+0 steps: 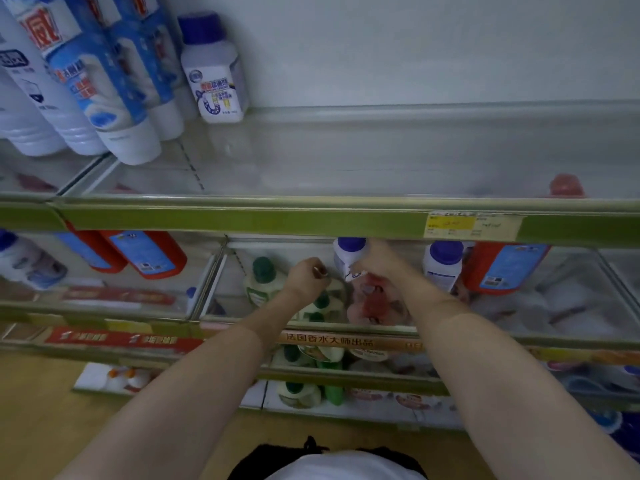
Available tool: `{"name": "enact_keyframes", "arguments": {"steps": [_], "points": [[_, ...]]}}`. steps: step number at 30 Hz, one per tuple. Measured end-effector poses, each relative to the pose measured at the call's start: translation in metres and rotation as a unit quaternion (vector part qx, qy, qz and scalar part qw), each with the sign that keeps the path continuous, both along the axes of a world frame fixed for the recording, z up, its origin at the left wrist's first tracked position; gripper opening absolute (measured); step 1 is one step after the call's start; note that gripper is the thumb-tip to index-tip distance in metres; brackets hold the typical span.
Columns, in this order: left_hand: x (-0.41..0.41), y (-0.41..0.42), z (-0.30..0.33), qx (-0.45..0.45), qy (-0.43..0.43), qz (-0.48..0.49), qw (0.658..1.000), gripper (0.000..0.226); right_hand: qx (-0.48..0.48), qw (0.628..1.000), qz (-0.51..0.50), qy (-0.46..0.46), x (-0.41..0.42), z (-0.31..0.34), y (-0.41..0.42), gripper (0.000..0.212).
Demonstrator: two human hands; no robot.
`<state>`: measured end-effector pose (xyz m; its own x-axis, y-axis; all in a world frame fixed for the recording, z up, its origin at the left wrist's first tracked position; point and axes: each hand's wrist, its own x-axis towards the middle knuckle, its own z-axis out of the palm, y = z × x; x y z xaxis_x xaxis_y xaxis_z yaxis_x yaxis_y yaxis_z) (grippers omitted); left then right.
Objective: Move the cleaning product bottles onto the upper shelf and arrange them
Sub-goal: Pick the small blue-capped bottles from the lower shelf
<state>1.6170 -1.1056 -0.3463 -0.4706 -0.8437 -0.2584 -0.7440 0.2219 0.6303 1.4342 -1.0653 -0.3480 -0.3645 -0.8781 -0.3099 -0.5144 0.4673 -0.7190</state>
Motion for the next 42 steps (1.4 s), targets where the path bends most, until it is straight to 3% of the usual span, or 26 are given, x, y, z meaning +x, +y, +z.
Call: {"name": "enact_keyframes", "arguments": {"steps": [4, 6, 10, 14, 18, 21, 24, 28, 34, 38, 42], "points": [[0.016, -0.002, 0.000, -0.010, -0.020, 0.017, 1.000, 0.007, -0.014, 0.997, 0.073, -0.017, 0.020, -0.001, -0.001, 0.093], [0.024, -0.003, -0.001, -0.015, -0.022, 0.023, 0.999, 0.008, -0.033, 0.996, 0.069, -0.050, 0.030, -0.009, -0.002, 0.102], [0.051, -0.001, -0.007, 0.007, -0.006, 0.043, 0.999, 0.012, -0.065, 0.991, 0.041, -0.110, 0.053, -0.014, 0.001, 0.093], [0.084, 0.002, -0.011, 0.045, 0.029, 0.059, 0.997, 0.010, -0.077, 0.973, -0.052, -0.213, 0.073, -0.022, 0.011, 0.046], [0.113, 0.005, -0.010, 0.068, 0.050, 0.055, 0.995, 0.013, -0.061, 0.956, -0.100, -0.268, 0.100, -0.031, 0.027, 0.056], [0.130, 0.007, -0.010, 0.076, 0.066, 0.055, 0.993, 0.015, -0.070, 0.920, -0.141, -0.358, 0.125, -0.025, 0.036, 0.067], [0.143, 0.015, -0.010, 0.083, 0.097, 0.052, 0.990, 0.014, -0.085, 0.893, -0.172, -0.406, 0.148, -0.018, 0.047, 0.065], [0.161, 0.031, -0.014, 0.118, 0.143, 0.021, 0.982, 0.011, -0.065, 0.881, -0.199, -0.424, 0.176, -0.011, 0.075, 0.044], [0.181, 0.071, -0.035, 0.191, 0.182, 0.006, 0.964, 0.007, -0.047, 0.869, -0.240, -0.429, 0.220, -0.028, 0.145, 0.035], [0.193, 0.107, -0.056, 0.292, 0.185, 0.029, 0.938, 0.011, -0.057, 0.839, -0.293, -0.455, 0.251, -0.050, 0.191, 0.038], [0.209, 0.142, -0.072, 0.333, 0.177, 0.052, 0.925, 0.015, -0.056, 0.797, -0.319, -0.511, 0.269, -0.069, 0.230, 0.053]]}}
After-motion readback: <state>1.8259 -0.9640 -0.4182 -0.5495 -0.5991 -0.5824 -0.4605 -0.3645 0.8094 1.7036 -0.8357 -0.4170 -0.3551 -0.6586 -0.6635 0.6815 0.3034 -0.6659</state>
